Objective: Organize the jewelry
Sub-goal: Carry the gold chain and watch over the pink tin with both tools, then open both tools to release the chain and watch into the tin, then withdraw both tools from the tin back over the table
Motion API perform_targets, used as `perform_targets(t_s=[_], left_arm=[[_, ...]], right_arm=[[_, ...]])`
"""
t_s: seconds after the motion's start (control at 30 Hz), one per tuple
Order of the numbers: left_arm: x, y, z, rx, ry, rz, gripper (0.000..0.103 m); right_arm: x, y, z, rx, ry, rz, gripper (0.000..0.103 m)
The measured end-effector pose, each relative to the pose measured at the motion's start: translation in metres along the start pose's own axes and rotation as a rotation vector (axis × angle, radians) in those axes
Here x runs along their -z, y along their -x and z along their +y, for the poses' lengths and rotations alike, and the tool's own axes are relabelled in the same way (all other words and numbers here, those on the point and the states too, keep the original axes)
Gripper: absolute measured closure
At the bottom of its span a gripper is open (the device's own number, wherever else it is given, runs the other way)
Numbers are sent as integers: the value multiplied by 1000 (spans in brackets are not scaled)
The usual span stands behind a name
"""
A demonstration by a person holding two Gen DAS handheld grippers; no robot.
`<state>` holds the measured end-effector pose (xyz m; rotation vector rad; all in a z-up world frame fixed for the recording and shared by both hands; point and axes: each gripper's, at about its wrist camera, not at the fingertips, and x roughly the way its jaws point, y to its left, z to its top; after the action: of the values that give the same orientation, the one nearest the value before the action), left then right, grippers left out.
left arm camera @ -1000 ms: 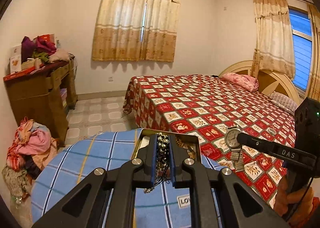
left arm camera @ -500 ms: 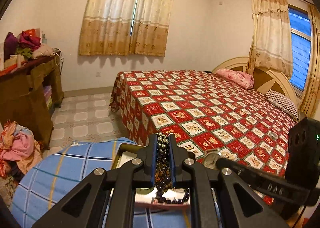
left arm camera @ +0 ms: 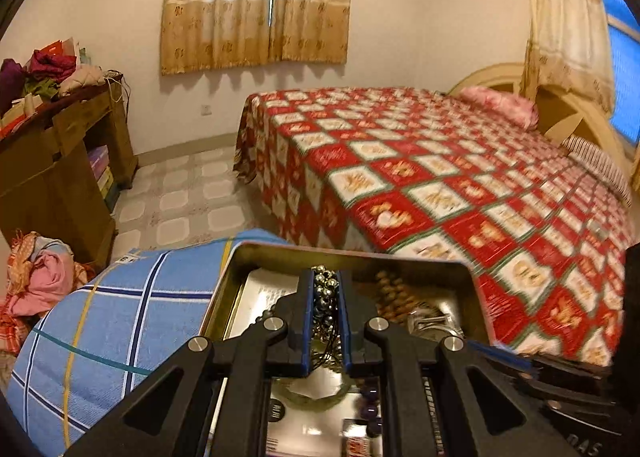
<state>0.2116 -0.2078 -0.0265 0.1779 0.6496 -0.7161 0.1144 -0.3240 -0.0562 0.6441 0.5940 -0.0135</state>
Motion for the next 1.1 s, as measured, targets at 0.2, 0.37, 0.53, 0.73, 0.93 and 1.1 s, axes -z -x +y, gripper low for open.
perform_targets(t_s=[0.2, 0.37, 0.53, 0.73, 0.93, 1.1], left_arm=[[8, -19, 3, -53, -15, 48, 93], [14, -29, 9, -121, -25, 81, 93], [10, -25, 19, -138, 23, 112, 78], [3, 30, 30, -160, 59, -4, 26], [34, 89, 46, -179, 91, -1, 26], [76, 127, 54, -225, 133, 21, 26]], right_arm=[[3, -16, 6, 28, 54, 19, 87], [2, -16, 5, 23, 56, 13, 81], [-3, 4, 9, -19, 44, -35, 35], [-5, 56, 16, 35, 91, -156, 31], [19, 90, 4, 85, 25, -145, 31], [51, 102, 11, 86, 21, -77, 31]])
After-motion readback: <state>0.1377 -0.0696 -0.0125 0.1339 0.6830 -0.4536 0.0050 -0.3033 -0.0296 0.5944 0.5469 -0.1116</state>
